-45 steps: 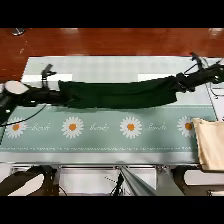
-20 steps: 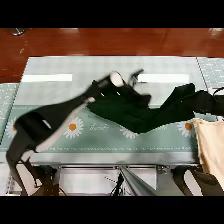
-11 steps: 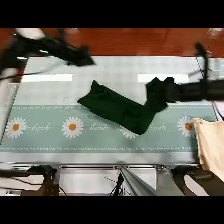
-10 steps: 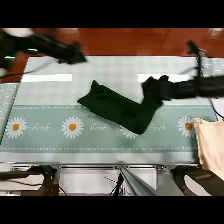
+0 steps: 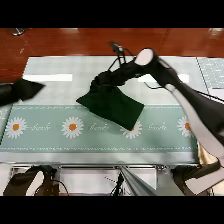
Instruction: Fold the shirts.
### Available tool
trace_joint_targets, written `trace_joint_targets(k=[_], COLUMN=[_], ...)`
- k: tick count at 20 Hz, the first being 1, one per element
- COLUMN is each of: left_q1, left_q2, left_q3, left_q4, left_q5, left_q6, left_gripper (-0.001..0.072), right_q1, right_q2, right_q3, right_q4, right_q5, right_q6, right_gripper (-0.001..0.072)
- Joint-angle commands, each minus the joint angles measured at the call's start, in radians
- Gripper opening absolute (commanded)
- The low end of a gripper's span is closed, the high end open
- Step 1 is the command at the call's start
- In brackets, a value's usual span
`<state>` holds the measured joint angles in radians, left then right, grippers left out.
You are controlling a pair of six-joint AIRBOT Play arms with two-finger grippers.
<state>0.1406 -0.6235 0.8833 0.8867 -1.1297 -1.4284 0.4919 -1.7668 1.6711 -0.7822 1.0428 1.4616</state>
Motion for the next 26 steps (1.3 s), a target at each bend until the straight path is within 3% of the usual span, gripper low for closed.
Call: trace_joint_targets(k=[1,2,3,4,9,12,14,17,19,20,22,26], left_q1=[-0.003,-0.003,-0.003,-0.003,-0.004,-0.004,-0.004,-0.004,-0.004,-0.004,-0.004,-0.004], left_q2=[0.180,0.183,0.174,0.161,0.113,0.113,0.113,0.113,0.113,0.113,0.113,0.113], left_q3=[-0.232,-0.259,-0.277,-0.282,-0.282,-0.282,-0.282,-0.282,-0.282,-0.282,-0.282,-0.282], left_q4=[-0.060,-0.060,-0.060,-0.060,-0.061,-0.061,-0.061,-0.061,-0.061,-0.060,-0.061,-0.060], left_q5=[0.048,0.056,0.063,0.070,0.087,0.085,0.084,0.084,0.084,0.084,0.093,0.138], left_q6=[0.003,0.003,0.002,0.003,0.003,0.003,0.007,0.007,0.006,0.006,0.006,0.006], left_gripper=[0.0024,0.0024,0.0024,0.0024,0.0024,0.0024,0.0024,0.0024,0.0024,0.0024,0.0024,0.0024], right_q1=[0.027,0.020,0.013,0.005,-0.179,-0.290,-0.334,-0.405,-0.406,-0.393,-0.343,-0.290], right_q2=[-0.172,-0.190,-0.194,-0.189,-0.058,0.173,0.402,0.782,0.966,1.015,1.014,0.766], right_q3=[0.129,0.143,0.147,0.154,0.212,0.171,-0.029,-0.576,-0.949,-1.100,-1.303,-1.293], right_q4=[0.091,0.140,0.177,0.201,0.162,-0.220,-0.499,-0.597,-0.496,-0.365,-0.052,0.247], right_q5=[-0.065,-0.060,-0.047,-0.015,0.383,0.570,0.478,0.132,-0.117,-0.236,-0.407,-0.388], right_q6=[0.063,0.064,0.062,0.029,0.009,0.004,0.067,0.278,0.457,0.491,0.394,0.069], right_gripper=[0.0029,0.0146,0.0531,0.0619,0.0617,0.0617,0.0618,0.0618,0.0617,0.0617,0.0617,0.0617])
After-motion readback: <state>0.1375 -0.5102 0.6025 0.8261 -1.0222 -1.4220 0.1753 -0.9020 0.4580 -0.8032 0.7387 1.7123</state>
